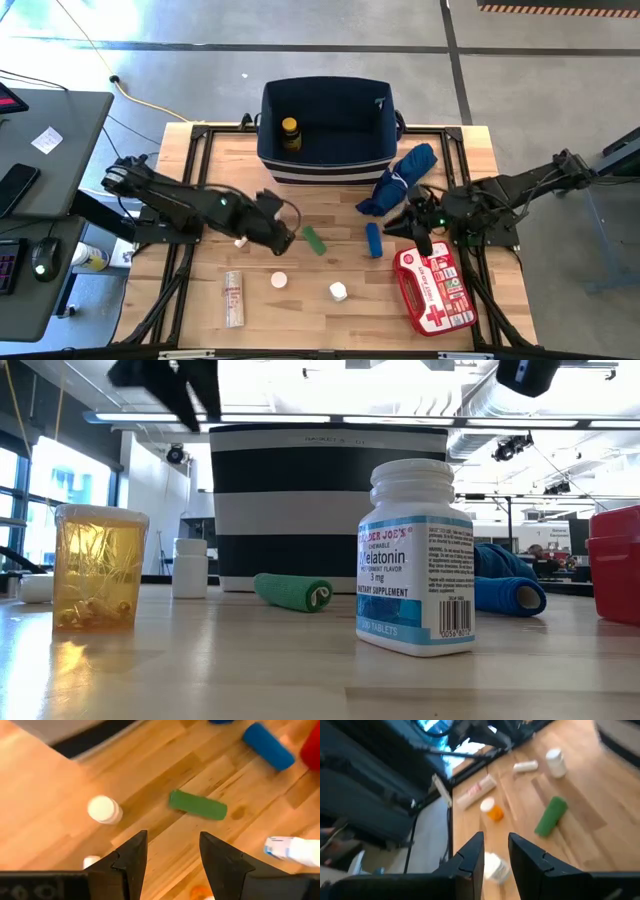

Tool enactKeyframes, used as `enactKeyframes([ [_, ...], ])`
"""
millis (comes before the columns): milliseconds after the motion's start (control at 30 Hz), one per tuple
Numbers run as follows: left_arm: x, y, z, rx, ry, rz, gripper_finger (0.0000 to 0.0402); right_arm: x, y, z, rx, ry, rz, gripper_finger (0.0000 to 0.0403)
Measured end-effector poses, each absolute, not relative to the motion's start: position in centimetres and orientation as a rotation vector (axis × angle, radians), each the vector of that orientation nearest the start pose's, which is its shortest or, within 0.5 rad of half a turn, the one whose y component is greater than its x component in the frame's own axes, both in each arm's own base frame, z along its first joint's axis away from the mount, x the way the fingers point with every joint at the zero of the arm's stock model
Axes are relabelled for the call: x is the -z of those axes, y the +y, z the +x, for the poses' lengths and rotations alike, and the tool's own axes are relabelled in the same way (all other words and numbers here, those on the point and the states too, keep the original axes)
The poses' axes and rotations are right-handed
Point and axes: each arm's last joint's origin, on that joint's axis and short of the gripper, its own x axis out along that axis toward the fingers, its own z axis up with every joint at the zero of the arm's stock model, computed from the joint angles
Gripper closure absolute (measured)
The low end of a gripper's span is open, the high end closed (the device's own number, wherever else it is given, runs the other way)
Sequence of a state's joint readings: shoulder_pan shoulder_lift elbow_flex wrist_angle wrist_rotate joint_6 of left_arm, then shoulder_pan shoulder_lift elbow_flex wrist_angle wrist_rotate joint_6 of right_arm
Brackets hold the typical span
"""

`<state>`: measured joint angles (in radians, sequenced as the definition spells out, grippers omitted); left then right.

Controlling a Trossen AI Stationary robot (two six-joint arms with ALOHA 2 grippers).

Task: Pick & place medical supplies in basket/bin
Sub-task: Put the top white pill bottle into the blue bin

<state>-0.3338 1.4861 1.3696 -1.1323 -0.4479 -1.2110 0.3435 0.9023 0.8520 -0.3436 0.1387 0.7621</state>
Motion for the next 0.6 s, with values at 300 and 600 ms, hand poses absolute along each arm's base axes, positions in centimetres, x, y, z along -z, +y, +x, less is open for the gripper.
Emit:
enactKeyframes([
  [300, -26.5, -5.0, 26.8, -0.841, 1.059, -0.857, 0.0190, -32.1, 7.8, 17.6, -0.086, 0.457, 0.646, 0.0322],
  [600, -26.4, -1.7, 27.3, -0.843, 1.080, -0.819, 0.0098, -32.0, 7.9, 17.6, -0.083, 0.466, 0.641, 0.0322],
])
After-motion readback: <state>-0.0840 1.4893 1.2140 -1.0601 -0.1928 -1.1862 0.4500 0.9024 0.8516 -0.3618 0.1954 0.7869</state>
